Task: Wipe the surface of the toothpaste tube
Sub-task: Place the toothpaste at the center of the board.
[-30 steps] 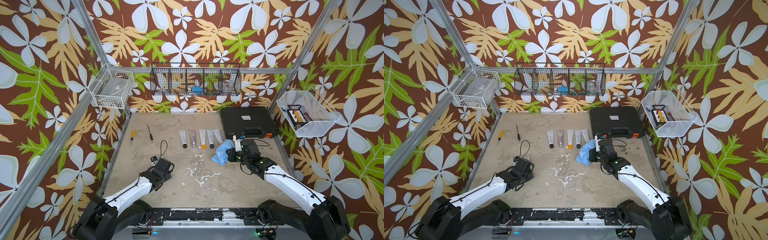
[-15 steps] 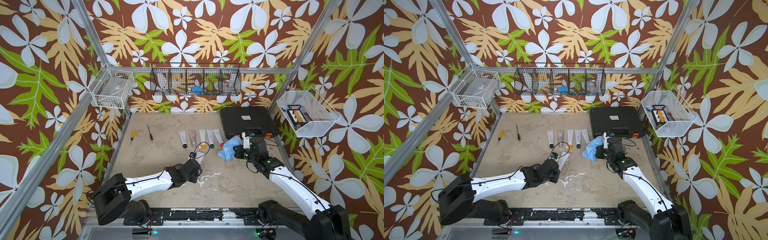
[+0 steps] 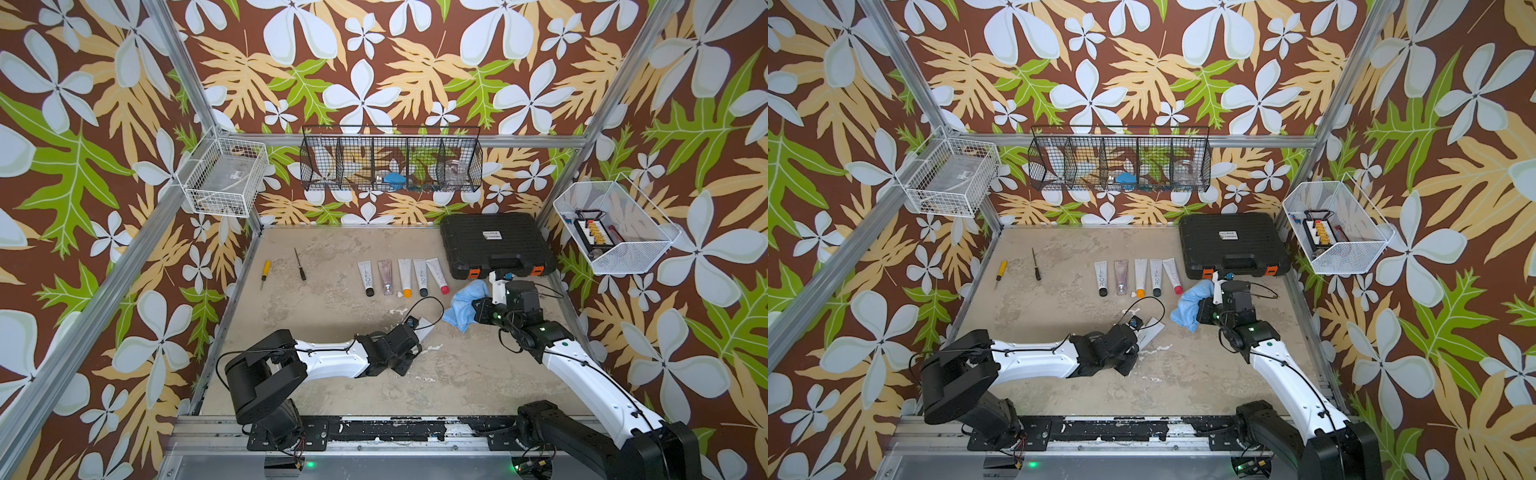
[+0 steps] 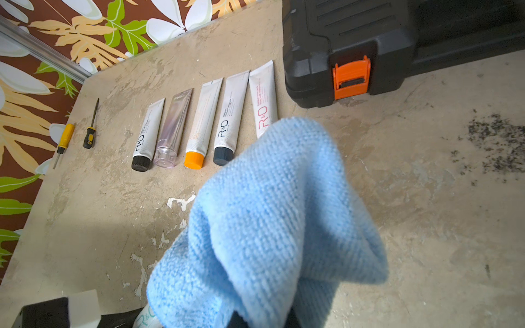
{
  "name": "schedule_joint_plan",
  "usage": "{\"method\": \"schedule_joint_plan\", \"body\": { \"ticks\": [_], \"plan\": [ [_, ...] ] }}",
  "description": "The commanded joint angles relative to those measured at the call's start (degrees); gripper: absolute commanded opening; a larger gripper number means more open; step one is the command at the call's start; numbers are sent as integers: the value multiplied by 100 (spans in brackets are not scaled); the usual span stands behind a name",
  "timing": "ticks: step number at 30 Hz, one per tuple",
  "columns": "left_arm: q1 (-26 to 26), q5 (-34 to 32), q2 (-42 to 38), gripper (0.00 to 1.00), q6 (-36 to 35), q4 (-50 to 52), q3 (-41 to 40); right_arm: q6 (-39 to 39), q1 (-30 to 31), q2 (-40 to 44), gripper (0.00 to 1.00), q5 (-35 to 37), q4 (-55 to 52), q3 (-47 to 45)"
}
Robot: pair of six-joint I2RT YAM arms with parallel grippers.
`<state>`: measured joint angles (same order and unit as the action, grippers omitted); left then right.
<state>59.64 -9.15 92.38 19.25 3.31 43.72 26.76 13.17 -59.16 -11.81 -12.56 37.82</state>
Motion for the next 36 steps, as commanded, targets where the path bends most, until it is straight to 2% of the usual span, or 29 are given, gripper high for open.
{"method": "schedule_joint_plan", "body": {
  "ticks": [1, 5, 7, 10, 13, 19, 26, 36],
  "plan": [
    [6, 51, 81, 21, -179, -265, -55, -10, 2, 9, 0, -67, 51, 1],
    [5, 139, 55, 24, -182, -358, -127, 5, 1, -7, 0, -40, 60, -7],
    [5, 98, -12, 30, -177, -349, -161, 20, 1, -17, 0, -70, 55, -16],
    [4, 11, -170, 44, -161, -319, -249, 22, 1, -8, 0, -110, 63, -21],
    [5, 1, -315, 48, -156, -270, -348, 15, 1, -4, 0, -102, 41, -11],
    [6, 56, -593, 49, -71, -317, -648, 32, 1, -35, 0, -145, 58, 1],
    [4, 240, -517, 46, -84, -637, -822, 93, 1, -78, 0, -281, 109, -8],
    [4, 445, -273, 31, -210, -850, -751, 176, 4, -96, 0, -524, 114, -64]
  ]
}}
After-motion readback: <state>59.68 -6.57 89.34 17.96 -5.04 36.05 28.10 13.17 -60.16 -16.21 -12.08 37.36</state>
